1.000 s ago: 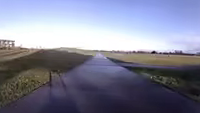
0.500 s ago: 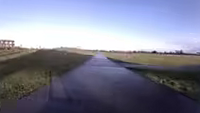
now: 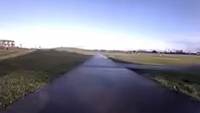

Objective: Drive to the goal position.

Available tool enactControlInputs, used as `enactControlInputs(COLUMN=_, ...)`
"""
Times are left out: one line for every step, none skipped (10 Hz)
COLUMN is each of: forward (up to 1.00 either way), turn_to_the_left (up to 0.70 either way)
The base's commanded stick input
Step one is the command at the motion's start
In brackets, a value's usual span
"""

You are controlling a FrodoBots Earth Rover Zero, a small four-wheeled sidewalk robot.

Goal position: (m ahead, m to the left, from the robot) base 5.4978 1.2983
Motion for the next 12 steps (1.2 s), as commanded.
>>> enactControlInputs(forward=0.97, turn_to_the_left=0.00)
enactControlInputs(forward=0.96, turn_to_the_left=0.00)
enactControlInputs(forward=0.97, turn_to_the_left=0.00)
enactControlInputs(forward=0.98, turn_to_the_left=0.00)
enactControlInputs(forward=0.97, turn_to_the_left=0.00)
enactControlInputs(forward=0.98, turn_to_the_left=0.00)
enactControlInputs(forward=0.97, turn_to_the_left=0.00)
enactControlInputs(forward=0.97, turn_to_the_left=0.00)
enactControlInputs(forward=0.97, turn_to_the_left=0.00)
enactControlInputs(forward=0.98, turn_to_the_left=0.00)
enactControlInputs(forward=0.98, turn_to_the_left=0.00)
enactControlInputs(forward=0.98, turn_to_the_left=0.00)
